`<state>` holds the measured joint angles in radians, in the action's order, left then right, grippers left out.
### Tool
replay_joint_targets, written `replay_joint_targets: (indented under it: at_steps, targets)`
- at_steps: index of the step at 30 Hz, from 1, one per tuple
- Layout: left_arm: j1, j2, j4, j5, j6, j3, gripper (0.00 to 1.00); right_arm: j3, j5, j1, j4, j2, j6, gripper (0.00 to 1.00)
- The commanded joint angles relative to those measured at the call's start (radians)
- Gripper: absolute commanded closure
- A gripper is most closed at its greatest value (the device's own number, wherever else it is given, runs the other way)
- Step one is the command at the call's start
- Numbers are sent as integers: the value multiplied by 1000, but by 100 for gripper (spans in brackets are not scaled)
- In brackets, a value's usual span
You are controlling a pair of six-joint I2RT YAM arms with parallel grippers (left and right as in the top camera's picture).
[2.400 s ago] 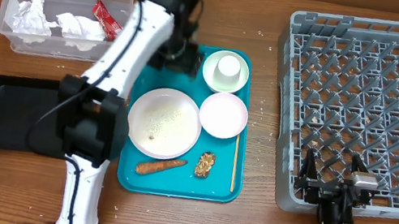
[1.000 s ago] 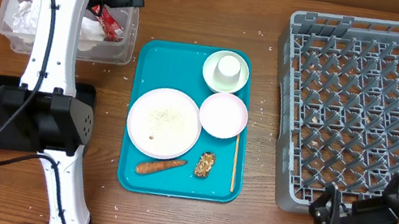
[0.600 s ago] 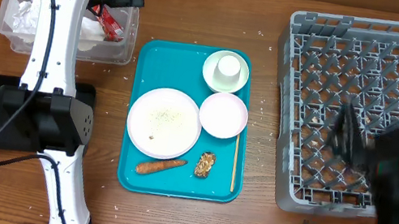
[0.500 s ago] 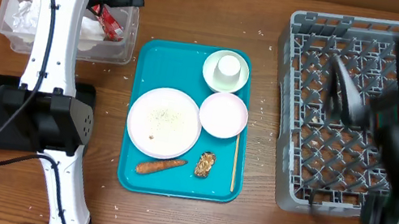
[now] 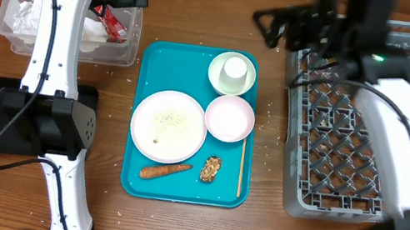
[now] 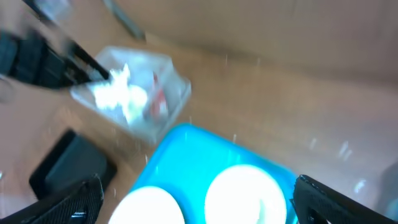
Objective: Sort waste into correct bins and load items into the dishwasher
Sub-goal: 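Reach the right gripper to the white cup on the tray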
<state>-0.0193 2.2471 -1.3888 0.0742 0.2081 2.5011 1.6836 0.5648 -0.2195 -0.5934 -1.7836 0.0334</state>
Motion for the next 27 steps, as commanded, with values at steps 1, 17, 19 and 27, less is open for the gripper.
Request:
replay_joint_targets:
  at_steps: [1, 17, 19, 27]
  targets:
    - [6, 1, 2, -3, 9, 14, 0, 36, -5, -40, -39, -67, -22, 0]
    - [6, 1, 2, -3, 9, 14, 0, 35, -472, -212, -74, -137, 325, 0]
    - [6, 1, 2, -3, 9, 14, 0, 35, -541, -238, -88, -157, 343, 0]
    - [6, 1, 2, -3, 9, 14, 0, 35, -719, -300, -85, -255, 454, 0]
